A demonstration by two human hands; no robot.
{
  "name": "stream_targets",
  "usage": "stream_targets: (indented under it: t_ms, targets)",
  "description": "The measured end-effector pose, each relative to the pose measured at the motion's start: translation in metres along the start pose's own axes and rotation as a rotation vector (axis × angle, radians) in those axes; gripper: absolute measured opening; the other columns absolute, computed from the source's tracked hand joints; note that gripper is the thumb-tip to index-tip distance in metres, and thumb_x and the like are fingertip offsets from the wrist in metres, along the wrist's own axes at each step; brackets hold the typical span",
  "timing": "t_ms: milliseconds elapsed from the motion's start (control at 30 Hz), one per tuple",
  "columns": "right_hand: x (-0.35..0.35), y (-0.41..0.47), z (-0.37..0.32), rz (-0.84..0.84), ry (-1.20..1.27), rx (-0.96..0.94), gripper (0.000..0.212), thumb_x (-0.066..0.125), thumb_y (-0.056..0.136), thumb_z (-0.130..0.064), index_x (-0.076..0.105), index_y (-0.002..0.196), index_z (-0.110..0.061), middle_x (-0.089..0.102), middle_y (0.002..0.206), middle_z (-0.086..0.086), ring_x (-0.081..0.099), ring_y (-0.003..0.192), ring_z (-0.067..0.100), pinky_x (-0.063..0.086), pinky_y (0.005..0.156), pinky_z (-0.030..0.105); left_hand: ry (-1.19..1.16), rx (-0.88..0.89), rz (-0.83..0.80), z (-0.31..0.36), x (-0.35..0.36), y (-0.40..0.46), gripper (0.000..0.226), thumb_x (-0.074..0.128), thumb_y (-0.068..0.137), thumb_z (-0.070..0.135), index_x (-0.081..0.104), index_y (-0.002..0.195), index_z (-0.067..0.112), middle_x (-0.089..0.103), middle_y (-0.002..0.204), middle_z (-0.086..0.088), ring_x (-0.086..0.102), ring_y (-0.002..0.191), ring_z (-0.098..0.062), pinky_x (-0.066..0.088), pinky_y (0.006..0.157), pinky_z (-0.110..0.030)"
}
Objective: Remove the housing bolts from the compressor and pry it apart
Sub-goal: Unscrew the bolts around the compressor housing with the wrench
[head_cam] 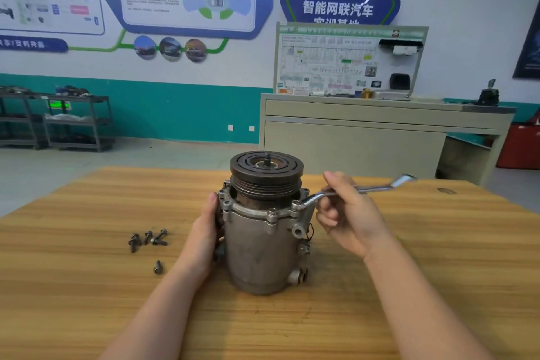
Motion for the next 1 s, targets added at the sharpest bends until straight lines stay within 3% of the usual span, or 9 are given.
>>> stream_targets:
  t_ms: [100, 200, 267, 433, 600, 733, 800, 900, 1000]
  targets:
    - [0.005, 0.016, 0.007, -0.05, 0.056, 0.155, 0.026, 0.061, 0.079, -0.026, 0.059, 0.056, -0.013, 0.048, 0.042, 0.004, 0.038, 0.028, 0.005, 0.029, 0.027, 0.014, -0.026, 0.012, -0.021, 0.0, 0.0, 0.002, 0.08, 0.041, 0.062, 0.086, 0.072, 0.112, 0.032, 0.071, 0.117, -0.002, 0.061, 0.117, -0.023, 0.038, 0.109, -0.052]
    - [-0.004, 0.019, -0.015, 0.058, 0.191, -0.026, 0.024, 0.063, 0.08, -0.025, 0.054, 0.061, -0.015, 0.049, 0.043, 0.003, 0.038, 0.029, 0.006, 0.028, 0.028, 0.014, -0.03, 0.034, -0.049, 0.001, 0.001, 0.004, 0.082, 0.046, 0.061, 0.091, 0.071, 0.113, 0.034, 0.07, 0.119, -0.002, 0.061, 0.118, -0.022, 0.038, 0.109, -0.051]
    - [-0.015, 0.009, -0.03, 0.168, 0.153, -0.197, 0.03, 0.065, 0.081, -0.025, 0.049, 0.057, -0.019, 0.049, 0.042, 0.004, 0.037, 0.028, 0.008, 0.027, 0.03, 0.014, -0.028, 0.039, -0.047, 0.0, 0.001, 0.005, 0.079, 0.045, 0.063, 0.089, 0.071, 0.114, 0.034, 0.069, 0.12, -0.002, 0.061, 0.118, -0.022, 0.038, 0.109, -0.051]
    - [-0.002, -0.029, -0.035, 0.26, -0.315, -0.407, 0.049, 0.06, 0.093, -0.013, 0.047, 0.046, -0.022, 0.056, 0.044, 0.008, 0.043, 0.03, 0.014, 0.032, 0.035, 0.016, -0.034, 0.018, -0.008, -0.003, -0.002, 0.007, 0.073, 0.041, 0.064, 0.085, 0.073, 0.107, 0.035, 0.072, 0.113, -0.002, 0.065, 0.112, -0.021, 0.043, 0.105, -0.05]
    - [0.037, -0.067, -0.043, 0.26, -0.696, -0.649, 0.043, 0.059, 0.094, -0.02, 0.049, 0.053, -0.027, 0.06, 0.052, 0.005, 0.052, 0.038, 0.007, 0.039, 0.039, 0.016, -0.032, 0.024, -0.012, -0.002, -0.002, 0.006, 0.086, 0.046, 0.059, 0.093, 0.071, 0.113, 0.031, 0.07, 0.117, -0.004, 0.063, 0.115, -0.024, 0.042, 0.105, -0.052]
    - [0.067, -0.091, -0.037, 0.263, -1.021, -0.91, 0.042, 0.056, 0.093, -0.027, 0.033, 0.058, -0.031, 0.048, 0.05, -0.001, 0.041, 0.04, 0.005, 0.033, 0.038, 0.018, -0.036, 0.027, -0.016, 0.0, 0.0, 0.004, 0.095, 0.048, 0.055, 0.091, 0.066, 0.122, 0.027, 0.069, 0.12, -0.005, 0.062, 0.117, -0.026, 0.041, 0.106, -0.054]
    - [0.054, -0.09, -0.03, 0.26, -0.867, -0.844, 0.036, 0.054, 0.09, -0.033, 0.038, 0.059, -0.025, 0.047, 0.051, 0.004, 0.042, 0.041, 0.01, 0.034, 0.039, 0.025, -0.041, 0.024, -0.009, 0.001, 0.0, 0.002, 0.092, 0.047, 0.058, 0.09, 0.066, 0.122, 0.027, 0.069, 0.12, -0.004, 0.062, 0.116, -0.025, 0.042, 0.106, -0.053]
    - [0.017, -0.067, -0.025, 0.236, -0.501, -0.613, 0.032, 0.065, 0.085, -0.028, 0.051, 0.056, -0.024, 0.056, 0.05, 0.006, 0.049, 0.038, 0.008, 0.038, 0.037, 0.017, -0.044, 0.026, 0.009, 0.001, -0.001, 0.001, 0.08, 0.042, 0.069, 0.083, 0.067, 0.121, 0.026, 0.07, 0.119, -0.003, 0.062, 0.116, -0.023, 0.043, 0.105, -0.049]
    - [-0.003, -0.029, -0.012, 0.114, -0.134, -0.278, 0.032, 0.068, 0.078, -0.023, 0.051, 0.051, -0.023, 0.056, 0.047, 0.005, 0.046, 0.034, 0.011, 0.035, 0.034, 0.017, -0.028, 0.026, 0.025, 0.003, -0.002, 0.0, 0.077, 0.041, 0.066, 0.082, 0.071, 0.113, 0.029, 0.072, 0.114, -0.003, 0.065, 0.11, -0.022, 0.05, 0.09, -0.034]
Point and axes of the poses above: each hand's wrist, its own y-axis towards the middle knuckle, its own x-axis out of the palm, z = x × y, the point moved 9 cm from there along y, towards the middle knuckle
